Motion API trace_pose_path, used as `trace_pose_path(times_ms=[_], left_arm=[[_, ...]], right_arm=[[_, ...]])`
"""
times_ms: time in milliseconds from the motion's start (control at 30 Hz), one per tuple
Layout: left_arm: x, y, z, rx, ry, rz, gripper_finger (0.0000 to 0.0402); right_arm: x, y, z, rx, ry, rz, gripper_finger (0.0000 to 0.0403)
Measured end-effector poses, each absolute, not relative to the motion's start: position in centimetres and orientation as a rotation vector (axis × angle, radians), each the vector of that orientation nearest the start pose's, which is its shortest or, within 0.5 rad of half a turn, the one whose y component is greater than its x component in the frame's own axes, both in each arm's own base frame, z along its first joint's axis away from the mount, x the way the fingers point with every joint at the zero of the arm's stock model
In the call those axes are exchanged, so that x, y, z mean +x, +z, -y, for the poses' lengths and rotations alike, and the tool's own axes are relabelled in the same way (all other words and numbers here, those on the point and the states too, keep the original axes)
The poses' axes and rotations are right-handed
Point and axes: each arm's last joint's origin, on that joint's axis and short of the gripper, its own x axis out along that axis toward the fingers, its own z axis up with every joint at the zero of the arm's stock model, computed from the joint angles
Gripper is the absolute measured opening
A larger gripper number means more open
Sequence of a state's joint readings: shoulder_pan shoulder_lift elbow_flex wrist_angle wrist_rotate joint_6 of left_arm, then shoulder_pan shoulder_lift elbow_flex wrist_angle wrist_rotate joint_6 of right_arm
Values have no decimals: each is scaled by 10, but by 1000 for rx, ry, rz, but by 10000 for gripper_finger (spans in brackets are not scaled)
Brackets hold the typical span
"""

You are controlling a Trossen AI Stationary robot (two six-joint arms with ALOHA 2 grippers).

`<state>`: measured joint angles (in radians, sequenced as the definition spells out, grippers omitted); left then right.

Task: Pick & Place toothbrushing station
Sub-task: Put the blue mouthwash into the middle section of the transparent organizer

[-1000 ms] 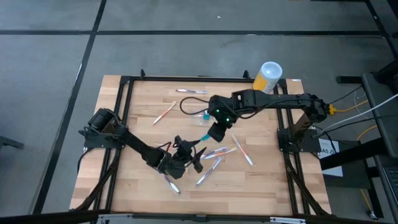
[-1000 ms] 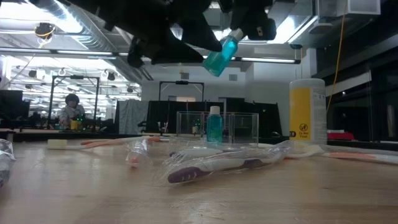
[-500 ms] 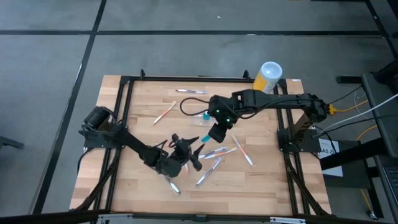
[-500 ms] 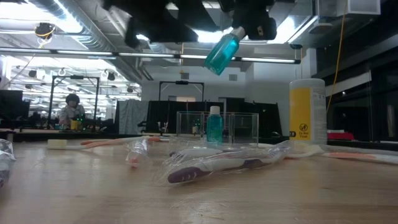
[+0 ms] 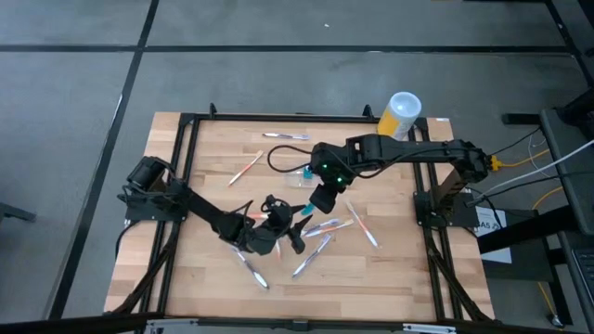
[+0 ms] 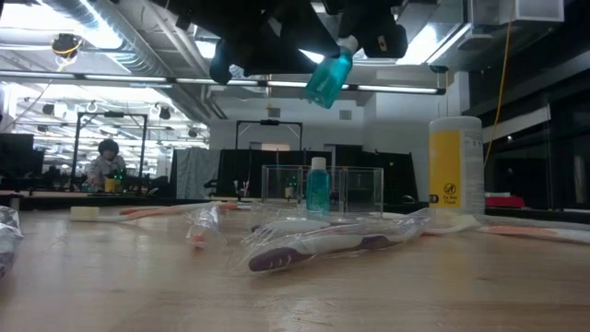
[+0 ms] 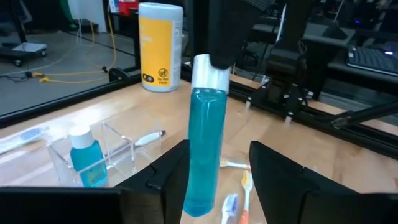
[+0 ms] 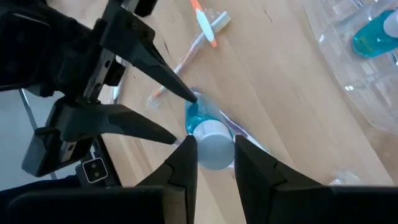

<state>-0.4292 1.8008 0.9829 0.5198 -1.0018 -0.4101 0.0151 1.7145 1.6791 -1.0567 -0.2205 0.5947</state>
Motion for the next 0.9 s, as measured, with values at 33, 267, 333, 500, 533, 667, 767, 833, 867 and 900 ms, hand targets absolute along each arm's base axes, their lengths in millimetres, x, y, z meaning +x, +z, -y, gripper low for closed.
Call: trace_pose_path(times_ms=[33, 267, 333, 500, 533, 667, 767, 833, 867, 900], left_arm=[[347, 198, 133, -203, 602, -106, 159], [345, 197, 136, -198, 602, -116, 153], [343, 195, 139, -172, 636, -122, 153], [335, 194, 148, -139, 699, -111, 156], [334, 194, 150, -147, 693, -109, 156], [331, 190, 155, -144, 668, -139, 157], [320, 190, 159, -156, 685, -160, 157], [310, 191, 160, -202, 709, -171, 157], [305, 190, 160, -235, 723, -177, 157], [300, 189, 158, -276, 741, -186, 156]], right_arm=[[349, 331, -12, 645, -119, -1120, 82], [351, 332, -11, 644, -122, -1104, 77], [351, 332, -11, 639, -128, -1102, 72], [350, 332, -11, 617, -118, -1103, 32], [350, 332, -11, 610, -114, -1103, 23], [349, 331, -15, 596, -86, -1117, 13], [348, 331, -20, 583, -69, -1134, 29], [347, 330, -23, 572, -70, -1142, 47], [347, 330, -25, 566, -71, -1143, 57], [347, 330, -27, 566, -73, -1143, 67]])
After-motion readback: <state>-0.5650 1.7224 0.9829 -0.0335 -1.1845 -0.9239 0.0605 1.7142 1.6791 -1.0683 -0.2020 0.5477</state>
